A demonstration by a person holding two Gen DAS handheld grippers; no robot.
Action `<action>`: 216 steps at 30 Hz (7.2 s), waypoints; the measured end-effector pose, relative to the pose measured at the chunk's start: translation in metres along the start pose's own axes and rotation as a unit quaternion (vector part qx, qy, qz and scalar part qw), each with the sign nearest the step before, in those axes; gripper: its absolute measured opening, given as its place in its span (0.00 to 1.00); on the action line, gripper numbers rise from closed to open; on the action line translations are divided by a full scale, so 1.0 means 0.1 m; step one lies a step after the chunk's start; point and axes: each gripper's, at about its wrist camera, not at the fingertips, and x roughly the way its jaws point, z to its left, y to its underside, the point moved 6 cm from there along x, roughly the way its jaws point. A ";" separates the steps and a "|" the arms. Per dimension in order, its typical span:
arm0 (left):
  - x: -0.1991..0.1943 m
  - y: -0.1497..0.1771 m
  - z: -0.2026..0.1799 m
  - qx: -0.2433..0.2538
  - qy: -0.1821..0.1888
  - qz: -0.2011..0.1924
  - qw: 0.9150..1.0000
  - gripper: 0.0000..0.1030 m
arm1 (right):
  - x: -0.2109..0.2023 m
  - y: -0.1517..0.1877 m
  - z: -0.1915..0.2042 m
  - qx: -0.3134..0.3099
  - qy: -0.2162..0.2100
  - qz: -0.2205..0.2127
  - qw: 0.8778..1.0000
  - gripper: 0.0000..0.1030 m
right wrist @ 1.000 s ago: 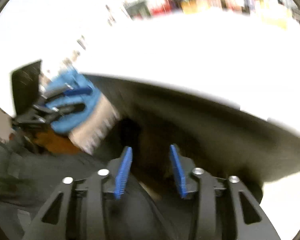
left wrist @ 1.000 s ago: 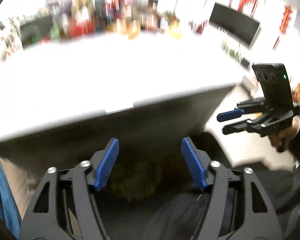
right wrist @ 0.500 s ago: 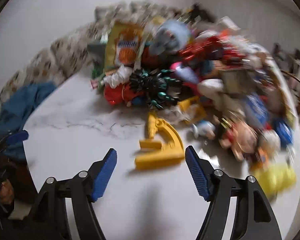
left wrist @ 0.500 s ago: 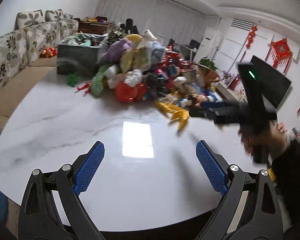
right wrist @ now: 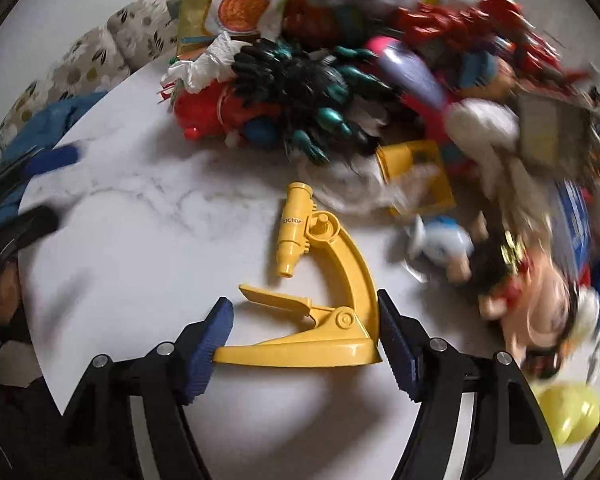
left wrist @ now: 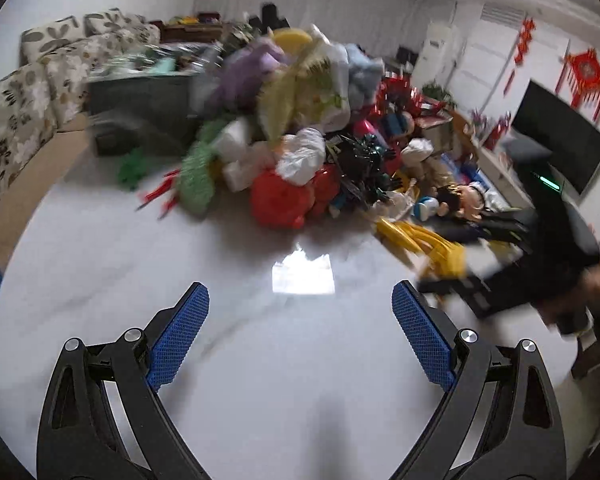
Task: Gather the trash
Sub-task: 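Grasp the red round toy with left tool while right tool grasps the yellow toy microscope, then lower the red toy and microscope into the bin and open both tools, then grasp the cartoon-face doll with left tool while right tool grasps the yellow duck bottle, then lower the doll and yellow bottle into the bin and open both tools, then grasp the dark green robot figure with left tool while right tool grasps the orange rocket toy, then lower the robot figure and rocket into the bin and open both tools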
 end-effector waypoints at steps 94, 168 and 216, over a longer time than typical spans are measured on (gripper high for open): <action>0.66 -0.28 -2.02 0.229 0.047 0.024 0.972 0.88 | -0.78 1.44 -1.28 0.372 -0.059 -0.184 0.908 0.46; -0.54 0.40 -1.05 0.147 0.004 -0.059 0.987 0.89 | -1.25 0.97 -0.59 0.192 0.065 -0.229 0.952 0.87; -1.01 2.27 -1.07 0.179 0.055 0.107 0.976 0.67 | -0.70 2.31 1.34 0.101 -0.116 -0.070 0.986 0.34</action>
